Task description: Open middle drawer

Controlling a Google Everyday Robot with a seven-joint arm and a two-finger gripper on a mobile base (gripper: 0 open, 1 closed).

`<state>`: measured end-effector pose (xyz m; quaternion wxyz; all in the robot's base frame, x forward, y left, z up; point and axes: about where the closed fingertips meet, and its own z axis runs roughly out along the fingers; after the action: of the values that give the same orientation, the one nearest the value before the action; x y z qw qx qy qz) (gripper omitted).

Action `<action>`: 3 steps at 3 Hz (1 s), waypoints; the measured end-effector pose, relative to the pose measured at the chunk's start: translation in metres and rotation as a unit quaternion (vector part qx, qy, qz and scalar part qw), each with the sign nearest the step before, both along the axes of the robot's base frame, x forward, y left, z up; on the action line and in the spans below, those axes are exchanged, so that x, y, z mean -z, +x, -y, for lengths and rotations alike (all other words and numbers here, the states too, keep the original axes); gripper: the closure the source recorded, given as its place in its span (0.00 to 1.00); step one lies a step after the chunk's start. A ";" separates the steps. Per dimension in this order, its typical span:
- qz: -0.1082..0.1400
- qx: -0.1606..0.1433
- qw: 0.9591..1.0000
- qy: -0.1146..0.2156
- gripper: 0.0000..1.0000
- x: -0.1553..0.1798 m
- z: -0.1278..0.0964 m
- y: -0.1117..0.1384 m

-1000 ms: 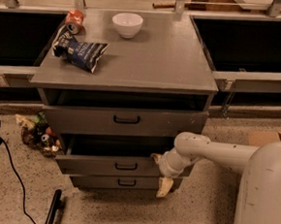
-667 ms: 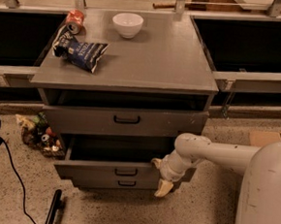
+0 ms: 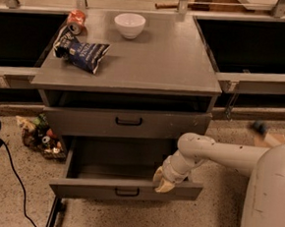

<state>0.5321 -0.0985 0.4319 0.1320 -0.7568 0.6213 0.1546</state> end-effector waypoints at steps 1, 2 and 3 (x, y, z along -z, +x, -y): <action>0.000 0.000 1.000 0.000 1.00 -0.002 -0.001 0.000; 0.003 -0.009 1.000 0.004 1.00 -0.013 -0.006 -0.019; 0.003 -0.009 1.000 0.004 1.00 -0.012 -0.006 -0.020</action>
Offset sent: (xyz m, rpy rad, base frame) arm -0.0695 0.0185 0.0518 0.0266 -0.0327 0.0652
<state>0.5125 -0.0926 0.4443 0.1354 -0.7625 0.6132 0.1558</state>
